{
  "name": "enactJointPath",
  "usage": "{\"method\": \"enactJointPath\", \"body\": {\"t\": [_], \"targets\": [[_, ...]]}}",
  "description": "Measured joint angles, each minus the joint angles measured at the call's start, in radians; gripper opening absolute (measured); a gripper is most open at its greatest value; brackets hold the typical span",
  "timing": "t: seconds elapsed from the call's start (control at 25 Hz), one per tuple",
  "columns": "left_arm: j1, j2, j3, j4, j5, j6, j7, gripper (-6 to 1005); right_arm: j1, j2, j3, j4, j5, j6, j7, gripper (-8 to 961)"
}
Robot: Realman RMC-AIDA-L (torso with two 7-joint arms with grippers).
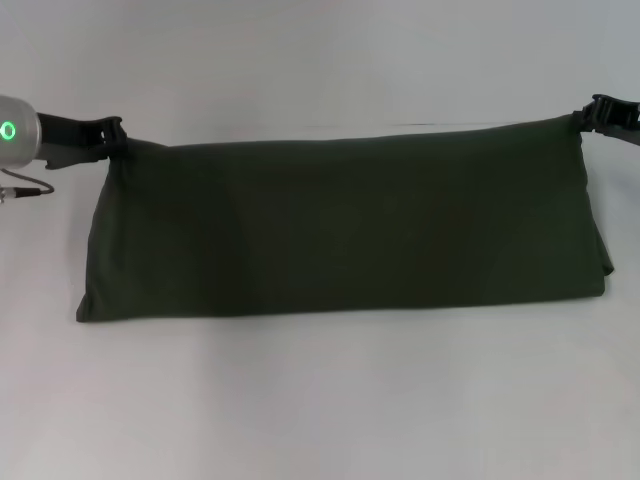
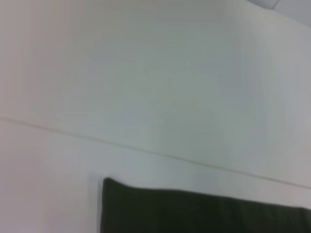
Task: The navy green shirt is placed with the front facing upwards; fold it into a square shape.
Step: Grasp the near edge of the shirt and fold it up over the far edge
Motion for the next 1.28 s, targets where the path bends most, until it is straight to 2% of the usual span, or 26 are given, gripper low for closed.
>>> {"method": "enactJointPath", "body": {"t": [0.36,0.56,1.0,1.28], "targets": [[-0.052,-0.001,0.000,-0.086,0.007,-0.138,-0.001,49,0.033,0.010,-0.074,0.065,-0.004,0.174,0.002,66],[-0.057,-0.001,-0.003,-0.097,0.009,-0.181,-0.014,49,0.057,0.015,-0.101,0.086,-0.005,0.235,0.002,70],[-0.057,-0.003,0.001,-0.098,0.001,-0.223,-0.011,49,0.092,0.013,-0.116,0.094,-0.008,0.255,0.002,78],[-0.057,-0.013,0.003,-0.100,0.000,-0.257,-0.008,58,0.111,0.012,-0.118,0.101,-0.008,0.266,0.001,83]]}}
